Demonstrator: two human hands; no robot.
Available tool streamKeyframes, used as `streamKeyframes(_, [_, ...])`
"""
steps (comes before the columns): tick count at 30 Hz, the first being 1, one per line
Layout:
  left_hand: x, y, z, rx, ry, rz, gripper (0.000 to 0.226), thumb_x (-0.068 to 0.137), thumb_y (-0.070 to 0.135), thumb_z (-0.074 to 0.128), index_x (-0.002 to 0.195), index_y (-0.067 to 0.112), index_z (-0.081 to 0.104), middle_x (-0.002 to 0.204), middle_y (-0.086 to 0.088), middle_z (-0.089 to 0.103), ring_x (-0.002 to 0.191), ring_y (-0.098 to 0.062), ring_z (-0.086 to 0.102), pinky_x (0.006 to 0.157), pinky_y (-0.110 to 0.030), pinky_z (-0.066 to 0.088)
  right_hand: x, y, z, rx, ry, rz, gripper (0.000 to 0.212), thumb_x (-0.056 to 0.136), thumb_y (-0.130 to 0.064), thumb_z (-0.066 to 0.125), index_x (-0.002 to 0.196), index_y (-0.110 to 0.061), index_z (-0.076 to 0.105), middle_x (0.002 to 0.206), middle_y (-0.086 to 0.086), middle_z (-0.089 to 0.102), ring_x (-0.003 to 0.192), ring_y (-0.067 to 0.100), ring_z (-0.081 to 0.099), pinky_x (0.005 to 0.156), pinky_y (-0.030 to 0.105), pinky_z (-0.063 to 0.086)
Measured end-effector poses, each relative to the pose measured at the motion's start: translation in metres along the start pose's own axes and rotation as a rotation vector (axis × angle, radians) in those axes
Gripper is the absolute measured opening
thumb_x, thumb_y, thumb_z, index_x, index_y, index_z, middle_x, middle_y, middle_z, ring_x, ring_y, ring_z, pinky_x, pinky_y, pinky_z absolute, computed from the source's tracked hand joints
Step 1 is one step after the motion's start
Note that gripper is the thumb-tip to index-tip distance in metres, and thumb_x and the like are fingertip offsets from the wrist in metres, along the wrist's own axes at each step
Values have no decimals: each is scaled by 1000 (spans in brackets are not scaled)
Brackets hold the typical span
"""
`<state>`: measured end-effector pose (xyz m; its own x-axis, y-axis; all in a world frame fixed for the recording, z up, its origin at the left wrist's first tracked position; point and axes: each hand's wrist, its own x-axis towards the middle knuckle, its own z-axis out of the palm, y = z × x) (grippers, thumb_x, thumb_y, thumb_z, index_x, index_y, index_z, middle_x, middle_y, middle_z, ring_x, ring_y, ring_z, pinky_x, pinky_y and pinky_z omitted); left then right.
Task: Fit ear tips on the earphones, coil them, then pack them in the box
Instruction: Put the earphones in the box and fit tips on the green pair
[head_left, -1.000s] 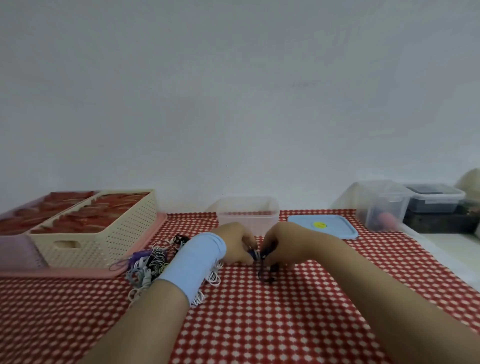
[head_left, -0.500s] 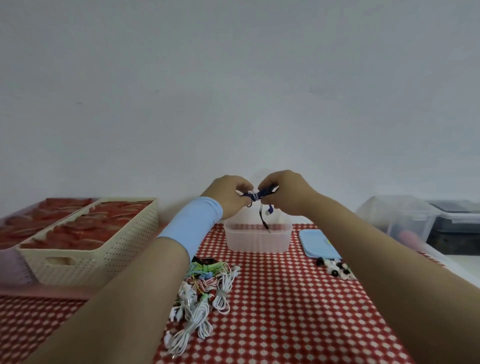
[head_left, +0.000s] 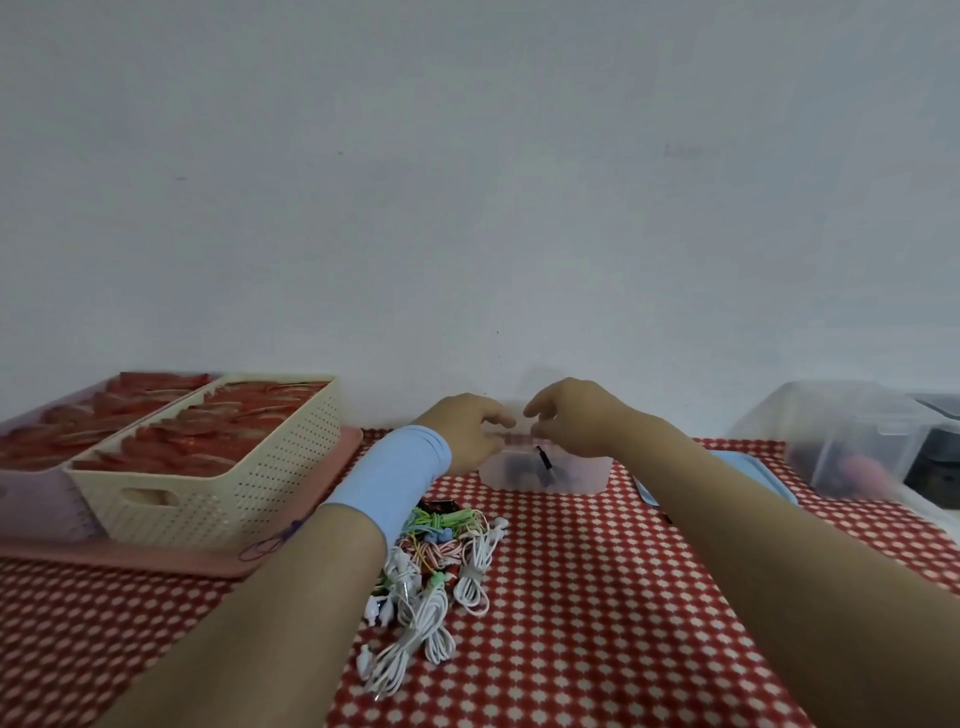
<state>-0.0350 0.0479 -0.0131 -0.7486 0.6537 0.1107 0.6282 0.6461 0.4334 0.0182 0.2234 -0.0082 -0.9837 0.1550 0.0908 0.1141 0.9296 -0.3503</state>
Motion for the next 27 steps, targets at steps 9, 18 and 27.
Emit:
streamKeyframes(9, [-8, 11, 4, 66, -130, -33, 40, 94, 27, 54, 134, 31, 59, 140, 5, 56, 125, -19, 53, 106, -35, 40, -13, 0, -6, -16, -58, 7, 13, 85, -26, 78, 96, -20, 83, 96, -6, 77, 93, 13, 68, 89, 32, 58])
streamKeyframes(18, [-15, 9, -4, 80, -71, -28, 42, 94, 22, 55, 136, 28, 56, 142, 3, 53, 124, -19, 53, 102, -30, 39, -9, -9, -5, -18, 131, 45, 26, 97, -8, 56, 113, -18, 74, 110, -3, 74, 95, 20, 71, 86, 37, 59])
streamKeyframes(27, [-52, -14, -22, 71, 4, -108, 20, 93, 21, 59, 107, 30, 70, 120, 8, 65, 106, -12, 59, 92, -23, 39, -31, -45, 10, 21, 208, -189, 22, 98, -18, 57, 102, -19, 79, 106, -8, 76, 95, 13, 68, 89, 31, 56])
